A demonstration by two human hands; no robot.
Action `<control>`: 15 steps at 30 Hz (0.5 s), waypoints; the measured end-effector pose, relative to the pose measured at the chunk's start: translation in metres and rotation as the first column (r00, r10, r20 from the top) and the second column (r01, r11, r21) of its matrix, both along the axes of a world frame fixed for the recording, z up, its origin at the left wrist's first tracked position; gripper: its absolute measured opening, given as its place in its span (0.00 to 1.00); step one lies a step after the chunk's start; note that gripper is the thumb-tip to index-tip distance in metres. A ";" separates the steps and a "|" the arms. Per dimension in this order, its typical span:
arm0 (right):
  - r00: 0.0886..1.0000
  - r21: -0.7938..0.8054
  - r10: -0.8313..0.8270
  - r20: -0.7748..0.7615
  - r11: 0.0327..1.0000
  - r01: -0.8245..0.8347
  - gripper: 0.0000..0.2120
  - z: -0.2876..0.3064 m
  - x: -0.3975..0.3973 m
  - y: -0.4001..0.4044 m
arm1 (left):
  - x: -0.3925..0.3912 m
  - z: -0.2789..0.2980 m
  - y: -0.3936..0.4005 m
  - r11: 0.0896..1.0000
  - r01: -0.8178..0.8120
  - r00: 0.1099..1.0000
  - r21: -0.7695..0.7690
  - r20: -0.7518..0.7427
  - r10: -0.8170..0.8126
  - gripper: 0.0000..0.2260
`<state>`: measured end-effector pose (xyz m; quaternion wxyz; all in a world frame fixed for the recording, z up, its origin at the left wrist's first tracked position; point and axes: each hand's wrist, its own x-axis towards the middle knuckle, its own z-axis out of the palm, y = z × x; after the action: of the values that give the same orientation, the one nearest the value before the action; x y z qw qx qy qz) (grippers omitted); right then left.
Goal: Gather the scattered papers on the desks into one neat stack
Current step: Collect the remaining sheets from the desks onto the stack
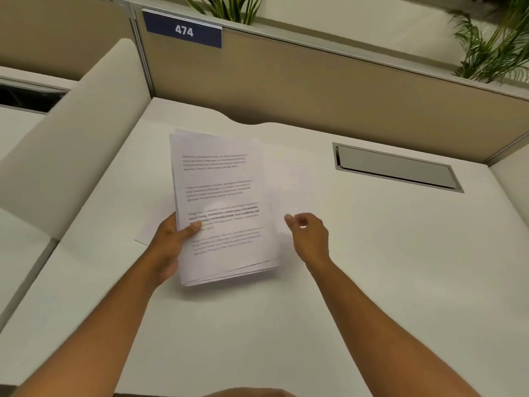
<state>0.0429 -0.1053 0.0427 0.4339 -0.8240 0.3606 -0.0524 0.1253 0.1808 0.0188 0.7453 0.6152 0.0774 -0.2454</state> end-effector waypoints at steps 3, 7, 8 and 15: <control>0.937 -0.260 -0.096 -0.336 0.966 0.006 0.32 -0.016 -0.003 -0.020 | -0.008 -0.006 0.014 0.995 -0.101 0.994 -0.013 -0.029 0.101 0.20; 0.893 -0.262 -0.093 -0.439 0.965 -0.028 0.42 -0.025 0.000 -0.029 | -0.021 -0.012 0.033 0.979 -0.205 0.978 -0.007 -0.044 0.204 0.21; 0.902 -0.241 -0.086 -0.424 0.970 -0.020 0.44 -0.026 0.002 -0.031 | -0.025 -0.014 0.037 0.975 -0.221 0.975 -0.009 -0.043 0.220 0.22; 0.956 0.123 -0.162 -0.243 0.973 0.196 0.33 -0.031 0.005 -0.079 | -0.056 -0.022 0.054 0.948 -0.319 0.947 -0.004 -0.044 0.319 0.22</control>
<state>0.0475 -0.1846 0.0117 0.4411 -0.7545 0.4848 0.0313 0.0696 0.2344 -0.0033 0.7768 0.5849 0.1903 -0.1351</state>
